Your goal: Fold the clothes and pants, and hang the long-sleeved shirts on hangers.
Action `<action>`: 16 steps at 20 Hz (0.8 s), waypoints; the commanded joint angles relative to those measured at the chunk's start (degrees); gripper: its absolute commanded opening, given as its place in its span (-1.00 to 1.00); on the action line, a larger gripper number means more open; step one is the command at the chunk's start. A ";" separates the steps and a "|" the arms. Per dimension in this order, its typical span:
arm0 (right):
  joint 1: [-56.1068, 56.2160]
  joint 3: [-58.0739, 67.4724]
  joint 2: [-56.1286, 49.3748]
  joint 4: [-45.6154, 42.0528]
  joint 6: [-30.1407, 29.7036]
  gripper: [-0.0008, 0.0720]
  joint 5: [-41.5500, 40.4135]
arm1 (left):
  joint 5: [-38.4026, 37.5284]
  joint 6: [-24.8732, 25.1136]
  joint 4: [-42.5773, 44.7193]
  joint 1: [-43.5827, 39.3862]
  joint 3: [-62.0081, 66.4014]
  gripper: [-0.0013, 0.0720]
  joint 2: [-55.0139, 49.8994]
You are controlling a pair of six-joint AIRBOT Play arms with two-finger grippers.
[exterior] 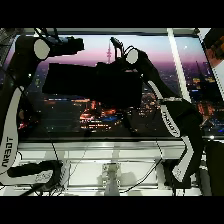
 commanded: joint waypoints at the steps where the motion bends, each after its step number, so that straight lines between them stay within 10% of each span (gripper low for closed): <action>1: -3.52 1.79 1.09 -3.41 0.66 0.60 4.70 | -0.83 1.38 0.24 0.44 -0.02 -0.90 0.13; 6: -17.35 1.77 4.13 -8.11 -1.51 -0.92 18.18 | -0.87 1.36 0.24 0.44 -0.02 -0.91 0.13; 16: -50.34 -20.50 3.76 30.27 -26.34 -0.94 29.14 | -2.27 6.34 -3.17 0.61 -0.02 -0.94 11.17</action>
